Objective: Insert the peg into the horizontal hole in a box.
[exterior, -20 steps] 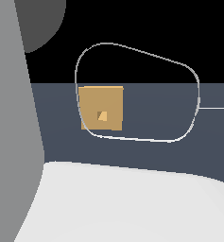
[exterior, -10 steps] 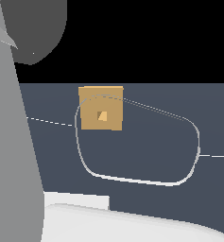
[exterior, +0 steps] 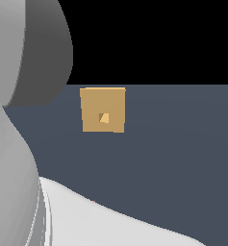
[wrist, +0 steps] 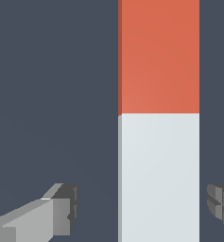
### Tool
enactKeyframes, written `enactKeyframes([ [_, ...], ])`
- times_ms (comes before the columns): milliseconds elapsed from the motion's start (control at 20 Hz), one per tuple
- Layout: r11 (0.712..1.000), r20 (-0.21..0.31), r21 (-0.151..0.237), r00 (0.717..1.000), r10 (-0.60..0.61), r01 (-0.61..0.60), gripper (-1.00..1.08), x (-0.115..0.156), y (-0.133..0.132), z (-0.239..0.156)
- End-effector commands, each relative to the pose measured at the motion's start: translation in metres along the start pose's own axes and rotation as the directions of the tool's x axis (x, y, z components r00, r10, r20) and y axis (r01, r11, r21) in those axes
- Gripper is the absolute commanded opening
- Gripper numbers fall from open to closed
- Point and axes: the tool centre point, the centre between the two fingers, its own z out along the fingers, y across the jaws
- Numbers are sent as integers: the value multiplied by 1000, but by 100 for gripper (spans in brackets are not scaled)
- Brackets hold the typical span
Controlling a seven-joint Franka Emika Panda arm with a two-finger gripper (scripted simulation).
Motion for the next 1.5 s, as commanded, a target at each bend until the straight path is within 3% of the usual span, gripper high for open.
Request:
enactKeyframes([
  [0,1000,1,-2,1000,0,0,100,0,1,2],
  [50,1000,1,-2,1000,0,0,-100,0,1,2],
  [850,1000,0,-2,1000,-1,1,-100,11,0,0],
  [1150,1000,0,-2,1000,-3,3,-100,47,-3,-5],
  [1450,1000,0,-2,1000,-6,6,-100,110,-8,-13],
])
